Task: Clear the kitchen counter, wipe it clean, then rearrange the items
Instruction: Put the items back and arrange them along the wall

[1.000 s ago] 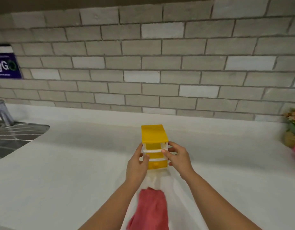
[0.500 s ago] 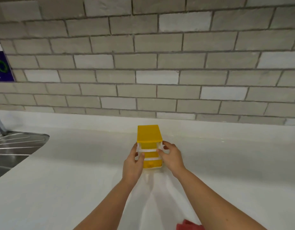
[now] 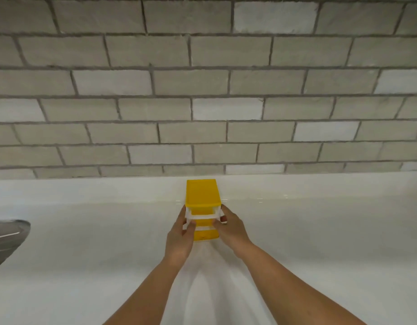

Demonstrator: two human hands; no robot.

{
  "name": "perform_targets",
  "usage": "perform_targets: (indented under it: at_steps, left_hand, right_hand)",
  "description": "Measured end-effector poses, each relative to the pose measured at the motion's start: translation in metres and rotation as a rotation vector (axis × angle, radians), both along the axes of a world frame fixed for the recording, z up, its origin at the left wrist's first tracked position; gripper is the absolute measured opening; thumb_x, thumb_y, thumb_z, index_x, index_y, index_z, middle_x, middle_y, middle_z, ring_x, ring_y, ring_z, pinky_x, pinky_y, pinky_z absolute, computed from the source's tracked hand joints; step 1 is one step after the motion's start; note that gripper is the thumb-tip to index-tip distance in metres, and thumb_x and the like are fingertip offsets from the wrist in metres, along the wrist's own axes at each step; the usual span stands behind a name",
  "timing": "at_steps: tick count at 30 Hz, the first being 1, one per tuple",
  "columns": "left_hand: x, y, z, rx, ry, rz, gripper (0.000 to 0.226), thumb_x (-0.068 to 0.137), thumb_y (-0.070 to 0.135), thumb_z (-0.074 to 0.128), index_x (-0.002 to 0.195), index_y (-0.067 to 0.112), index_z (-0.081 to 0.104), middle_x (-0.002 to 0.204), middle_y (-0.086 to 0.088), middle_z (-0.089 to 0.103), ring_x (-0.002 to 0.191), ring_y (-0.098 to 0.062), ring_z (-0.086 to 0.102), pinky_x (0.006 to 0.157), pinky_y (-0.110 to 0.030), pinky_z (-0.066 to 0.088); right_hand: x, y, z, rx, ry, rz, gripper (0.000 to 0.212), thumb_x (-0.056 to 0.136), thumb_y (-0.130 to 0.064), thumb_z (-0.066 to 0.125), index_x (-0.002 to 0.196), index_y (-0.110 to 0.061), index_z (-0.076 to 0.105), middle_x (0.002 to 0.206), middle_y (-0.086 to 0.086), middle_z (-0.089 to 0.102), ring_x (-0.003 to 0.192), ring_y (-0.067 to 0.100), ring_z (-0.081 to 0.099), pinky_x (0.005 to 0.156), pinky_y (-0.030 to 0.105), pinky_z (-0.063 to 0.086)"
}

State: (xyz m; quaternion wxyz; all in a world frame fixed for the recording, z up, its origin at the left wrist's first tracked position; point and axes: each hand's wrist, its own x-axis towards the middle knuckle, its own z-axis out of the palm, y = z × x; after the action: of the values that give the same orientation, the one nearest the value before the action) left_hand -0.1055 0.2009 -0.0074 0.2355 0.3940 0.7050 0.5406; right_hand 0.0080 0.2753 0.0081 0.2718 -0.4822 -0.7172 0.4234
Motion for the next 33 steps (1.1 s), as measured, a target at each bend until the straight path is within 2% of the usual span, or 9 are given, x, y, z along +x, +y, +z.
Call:
perform_targets:
  at_steps: [8, 12, 15, 17, 22, 25, 29, 31, 33]
  left_hand:
    - [-0.019, 0.025, -0.011, -0.007, 0.052, -0.043, 0.053, 0.097, 0.025, 0.043, 0.146, 0.028, 0.022, 0.136, -0.008, 0.052, 0.119, -0.027, 0.053, 0.094, -0.029, 0.039]
    - [-0.023, 0.034, -0.013, -0.032, 0.084, -0.048, 0.056, 0.097, 0.028, 0.041, 0.148, 0.026, 0.017, 0.134, -0.009, 0.053, 0.118, -0.029, 0.053, 0.095, -0.03, 0.039]
    - [-0.027, 0.04, -0.013, -0.037, 0.066, -0.064, 0.062, 0.094, 0.043, 0.04, 0.148, 0.029, 0.014, 0.134, -0.008, 0.054, 0.117, -0.029, 0.054, 0.096, -0.032, 0.041]
    - [-0.029, 0.043, -0.012, -0.037, 0.067, -0.076, 0.074, 0.08, 0.054, 0.033, 0.148, 0.031, 0.015, 0.136, -0.006, 0.052, 0.118, -0.029, 0.054, 0.097, -0.034, 0.041]
    - [-0.03, 0.045, -0.013, -0.051, 0.06, -0.093, 0.076, 0.077, 0.056, 0.03, 0.147, 0.033, 0.014, 0.14, -0.002, 0.049, 0.121, -0.028, 0.053, 0.1, -0.035, 0.04]
    - [-0.028, 0.043, -0.014, -0.038, 0.06, -0.116, 0.063, 0.093, 0.047, 0.038, 0.148, 0.033, 0.011, 0.145, 0.0, 0.042, 0.126, -0.027, 0.048, 0.103, -0.036, 0.037]
    - [-0.024, 0.041, -0.015, -0.057, 0.022, -0.054, 0.062, 0.096, 0.035, 0.04, 0.149, 0.026, 0.009, 0.151, -0.003, 0.031, 0.136, -0.026, 0.036, 0.109, -0.038, 0.031]
    - [-0.02, 0.038, -0.015, -0.027, 0.002, 0.024, 0.062, 0.095, 0.033, 0.044, 0.148, 0.022, 0.014, 0.151, -0.007, 0.029, 0.136, -0.028, 0.034, 0.109, -0.04, 0.031]
    - [-0.013, 0.034, -0.011, 0.05, 0.012, 0.111, 0.054, 0.094, 0.026, 0.05, 0.143, 0.017, 0.029, 0.141, -0.01, 0.038, 0.128, -0.029, 0.041, 0.103, -0.041, 0.037]
  right_hand:
    - [-0.023, 0.017, 0.003, 0.003, -0.087, 0.05, 0.059, 0.091, -0.022, 0.051, 0.144, -0.025, 0.026, 0.13, 0.013, 0.046, 0.123, 0.029, 0.048, 0.101, 0.036, 0.043]
    - [-0.029, 0.024, 0.003, -0.002, -0.136, 0.058, 0.068, 0.091, -0.023, 0.051, 0.149, -0.021, 0.015, 0.137, 0.012, 0.04, 0.126, 0.027, 0.043, 0.097, 0.027, 0.038]
    - [-0.032, 0.03, 0.003, -0.007, -0.148, 0.058, 0.069, 0.091, -0.021, 0.05, 0.149, -0.02, 0.012, 0.137, 0.012, 0.038, 0.126, 0.026, 0.041, 0.093, 0.026, 0.037]
    - [-0.034, 0.033, 0.003, -0.004, -0.149, 0.056, 0.069, 0.09, -0.02, 0.052, 0.148, -0.02, 0.015, 0.135, 0.013, 0.039, 0.125, 0.025, 0.042, 0.092, 0.025, 0.037]
    - [-0.036, 0.034, 0.002, -0.011, -0.136, 0.059, 0.068, 0.089, -0.019, 0.053, 0.147, -0.02, 0.016, 0.136, 0.011, 0.039, 0.127, 0.025, 0.04, 0.096, 0.028, 0.037]
    - [-0.033, 0.032, 0.002, -0.028, -0.137, 0.064, 0.068, 0.091, -0.02, 0.053, 0.147, -0.021, 0.015, 0.137, 0.013, 0.038, 0.128, 0.026, 0.041, 0.1, 0.031, 0.038]
    - [-0.023, 0.029, 0.006, -0.063, -0.209, 0.064, 0.075, 0.094, -0.026, 0.05, 0.151, -0.017, 0.002, 0.15, 0.011, 0.022, 0.138, 0.028, 0.03, 0.108, 0.033, 0.032]
    - [-0.015, 0.027, 0.009, -0.071, -0.214, 0.055, 0.072, 0.095, -0.026, 0.049, 0.151, -0.017, 0.005, 0.151, 0.011, 0.022, 0.139, 0.028, 0.029, 0.108, 0.033, 0.031]
    - [-0.006, 0.025, 0.012, -0.063, -0.206, 0.039, 0.066, 0.094, -0.027, 0.05, 0.149, -0.018, 0.014, 0.148, 0.013, 0.027, 0.136, 0.027, 0.033, 0.109, 0.035, 0.034]
